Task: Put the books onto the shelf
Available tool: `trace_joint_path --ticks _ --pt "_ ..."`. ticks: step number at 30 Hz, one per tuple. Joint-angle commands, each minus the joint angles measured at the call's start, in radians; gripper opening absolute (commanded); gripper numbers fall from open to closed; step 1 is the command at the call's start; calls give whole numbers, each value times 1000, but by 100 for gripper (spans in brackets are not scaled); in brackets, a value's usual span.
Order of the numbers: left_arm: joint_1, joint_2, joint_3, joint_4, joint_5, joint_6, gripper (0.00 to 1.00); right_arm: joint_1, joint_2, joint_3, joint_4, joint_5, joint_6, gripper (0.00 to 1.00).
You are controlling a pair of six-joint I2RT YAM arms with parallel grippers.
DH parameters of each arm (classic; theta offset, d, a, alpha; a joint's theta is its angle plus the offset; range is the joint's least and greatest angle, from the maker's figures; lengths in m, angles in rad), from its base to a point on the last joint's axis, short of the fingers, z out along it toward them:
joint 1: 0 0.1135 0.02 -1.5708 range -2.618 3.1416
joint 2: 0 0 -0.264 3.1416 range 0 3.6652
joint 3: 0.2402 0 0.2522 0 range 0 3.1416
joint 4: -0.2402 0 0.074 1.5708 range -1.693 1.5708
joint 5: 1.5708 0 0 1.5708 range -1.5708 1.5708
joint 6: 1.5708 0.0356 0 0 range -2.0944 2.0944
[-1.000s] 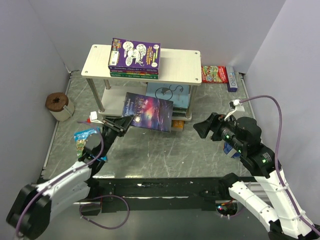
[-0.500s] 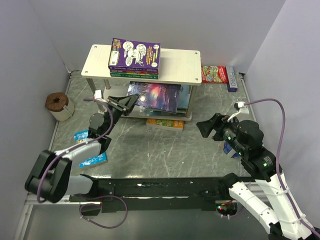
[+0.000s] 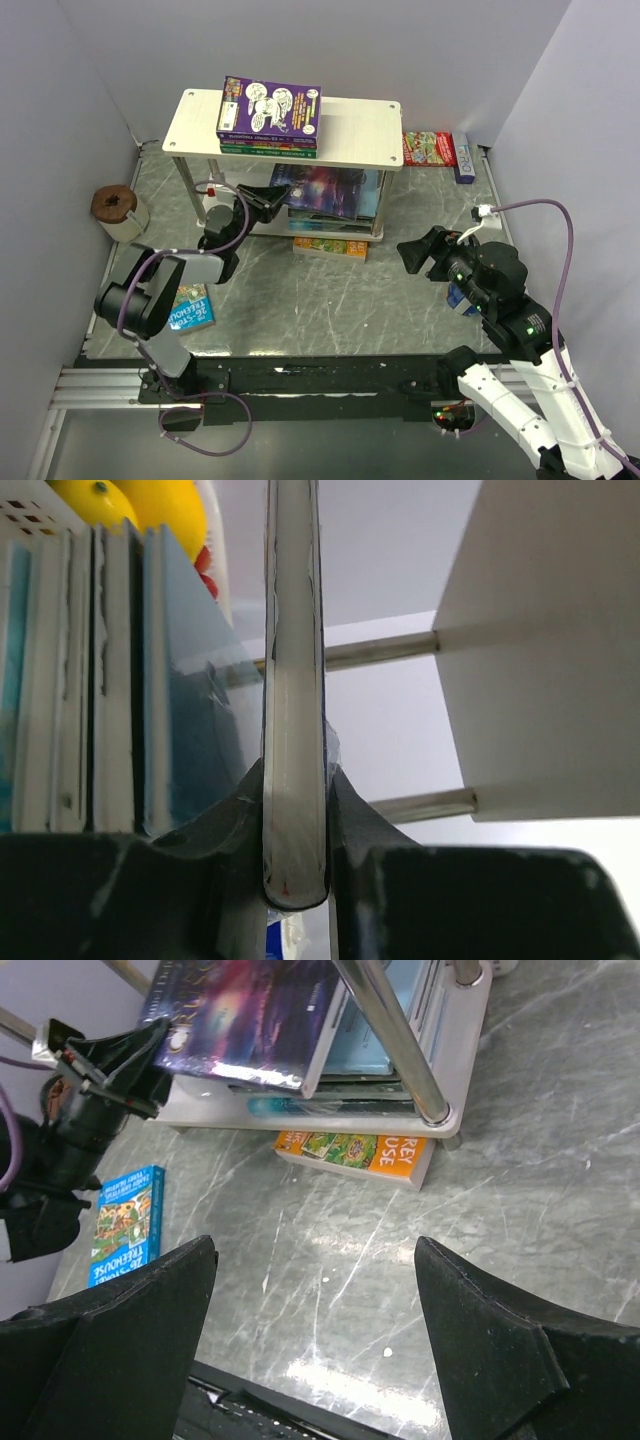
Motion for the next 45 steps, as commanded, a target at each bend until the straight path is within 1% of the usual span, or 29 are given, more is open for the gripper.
trace_joint_path --ticks 1,8,16,19,20,22,23,26,29,35,37,40,45 --pt "2 18 99 319 -11 -37 1 -3 -45 6 46 37 -16 87" --pt "2 76 107 284 -22 -20 1 -5 -24 -8 63 41 -12 87" --pt "2 99 93 264 -45 1 2 -6 -1 -12 76 35 -10 87" --pt "4 98 89 250 -39 6 11 -8 5 -12 79 35 -10 87" --pt "5 98 87 248 -32 7 18 -8 8 -12 80 35 -12 87" --pt "10 98 87 231 -17 10 27 -9 8 -12 83 35 -10 87" --pt "12 96 89 227 -11 13 34 -9 8 -12 83 32 -12 87" --pt "16 78 89 167 21 35 41 -11 10 -11 80 31 -12 87" --pt "19 44 93 43 46 95 42 -14 10 -12 85 32 -13 87" --pt "19 6 106 -133 63 197 43 -14 16 -24 99 15 -4 87" --pt "19 0 112 -161 69 219 42 -14 21 -25 100 8 -1 87" --pt "19 -3 121 -186 80 234 38 -14 24 -23 103 3 2 87" --pt "6 9 167 -265 119 257 38 -15 28 -21 108 -1 7 87"
